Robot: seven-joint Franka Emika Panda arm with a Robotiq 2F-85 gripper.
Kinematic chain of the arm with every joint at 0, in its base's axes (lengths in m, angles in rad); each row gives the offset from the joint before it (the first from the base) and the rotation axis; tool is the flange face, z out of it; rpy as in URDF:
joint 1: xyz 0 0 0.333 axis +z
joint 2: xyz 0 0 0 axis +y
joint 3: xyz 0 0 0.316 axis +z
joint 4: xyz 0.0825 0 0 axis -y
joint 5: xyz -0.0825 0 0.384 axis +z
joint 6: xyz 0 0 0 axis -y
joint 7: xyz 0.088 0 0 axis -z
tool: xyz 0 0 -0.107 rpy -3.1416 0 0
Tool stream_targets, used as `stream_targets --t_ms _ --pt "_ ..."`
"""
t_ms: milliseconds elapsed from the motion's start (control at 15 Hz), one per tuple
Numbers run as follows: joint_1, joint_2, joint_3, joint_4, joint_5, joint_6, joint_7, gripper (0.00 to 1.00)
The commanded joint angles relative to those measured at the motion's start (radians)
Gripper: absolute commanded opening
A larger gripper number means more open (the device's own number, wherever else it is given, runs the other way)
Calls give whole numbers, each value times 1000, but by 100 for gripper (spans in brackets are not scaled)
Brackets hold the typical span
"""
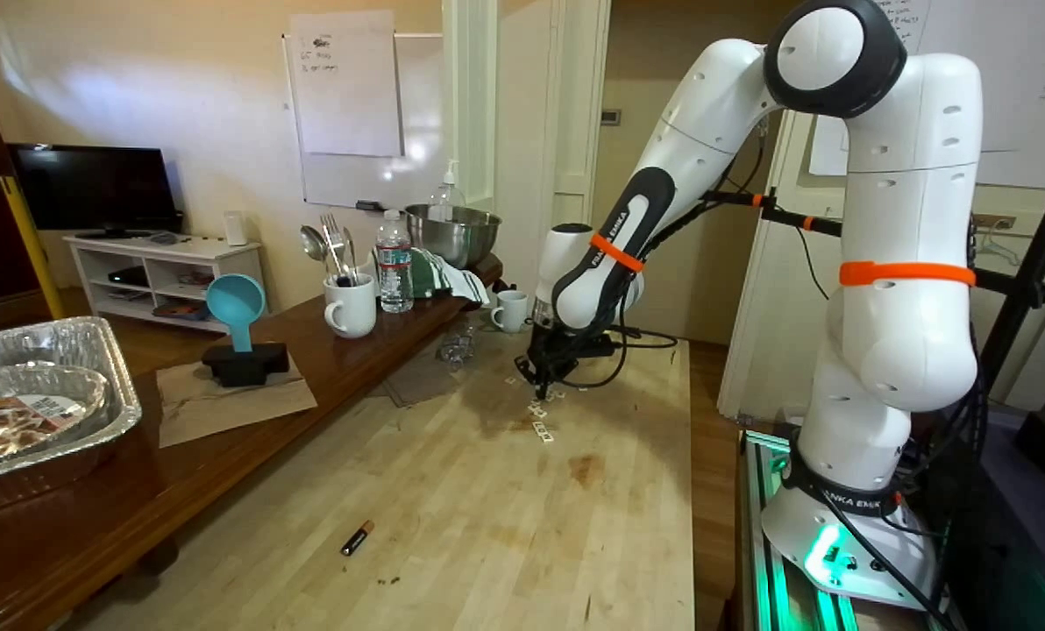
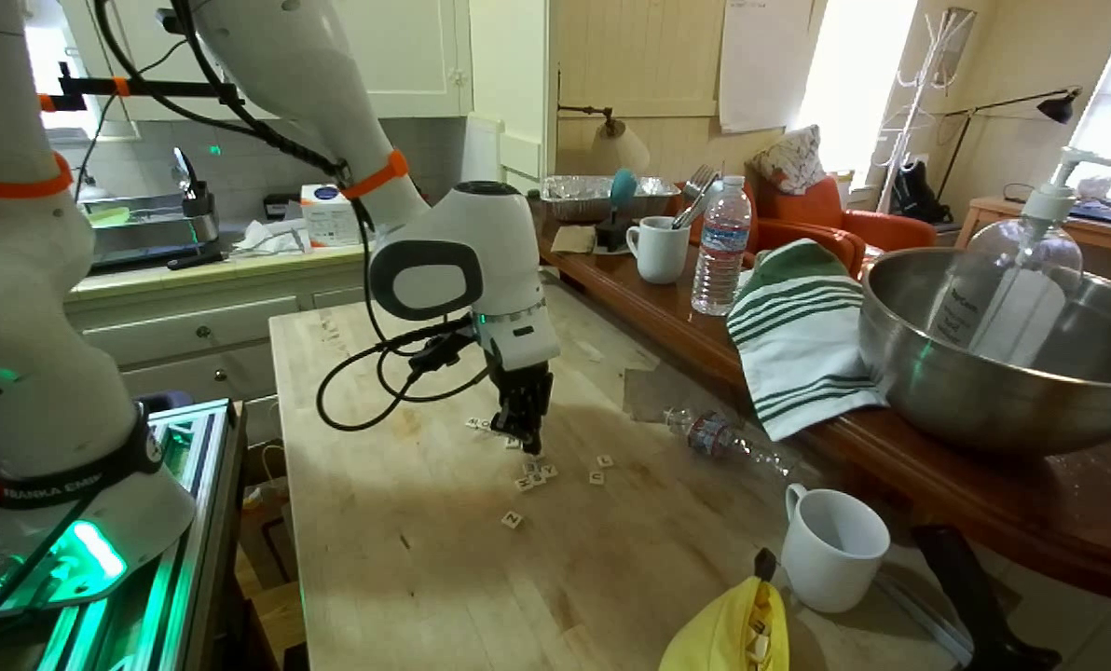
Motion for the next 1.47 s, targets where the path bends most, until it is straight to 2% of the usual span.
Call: stream_targets --t_ms 0,533,1400 --pt "5 -52 22 -44 26 7 -43 0" --pt "1 -29 75 -49 96 -10 -120 0" --pt "-4 39 38 -4 78 23 -123 0"
